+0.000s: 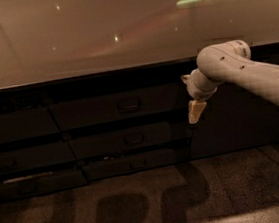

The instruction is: Open top drawer

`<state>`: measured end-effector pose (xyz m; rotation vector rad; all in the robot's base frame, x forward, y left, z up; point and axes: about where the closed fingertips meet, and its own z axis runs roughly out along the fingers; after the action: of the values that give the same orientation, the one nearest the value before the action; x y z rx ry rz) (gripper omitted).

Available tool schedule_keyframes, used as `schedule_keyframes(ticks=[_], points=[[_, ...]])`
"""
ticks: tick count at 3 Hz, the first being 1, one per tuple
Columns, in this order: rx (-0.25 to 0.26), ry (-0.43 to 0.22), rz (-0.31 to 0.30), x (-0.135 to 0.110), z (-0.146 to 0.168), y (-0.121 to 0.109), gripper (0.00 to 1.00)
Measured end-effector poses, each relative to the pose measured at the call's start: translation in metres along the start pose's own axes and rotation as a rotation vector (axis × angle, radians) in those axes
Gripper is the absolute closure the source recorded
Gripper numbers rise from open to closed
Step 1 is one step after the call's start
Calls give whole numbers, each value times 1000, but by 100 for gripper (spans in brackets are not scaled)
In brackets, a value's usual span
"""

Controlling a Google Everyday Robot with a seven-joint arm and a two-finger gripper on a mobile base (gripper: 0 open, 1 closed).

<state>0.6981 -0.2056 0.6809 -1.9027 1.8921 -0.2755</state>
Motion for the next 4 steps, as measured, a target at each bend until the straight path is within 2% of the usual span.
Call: schedule_keyframes(ticks=[1, 2, 3, 4], points=[[-15, 37, -11, -3, 10, -8, 0], [-24, 68, -59, -28, 22, -16, 0], [-37, 84, -135, -63, 33, -16, 0], [-48, 81, -118, -54, 38, -16, 0]])
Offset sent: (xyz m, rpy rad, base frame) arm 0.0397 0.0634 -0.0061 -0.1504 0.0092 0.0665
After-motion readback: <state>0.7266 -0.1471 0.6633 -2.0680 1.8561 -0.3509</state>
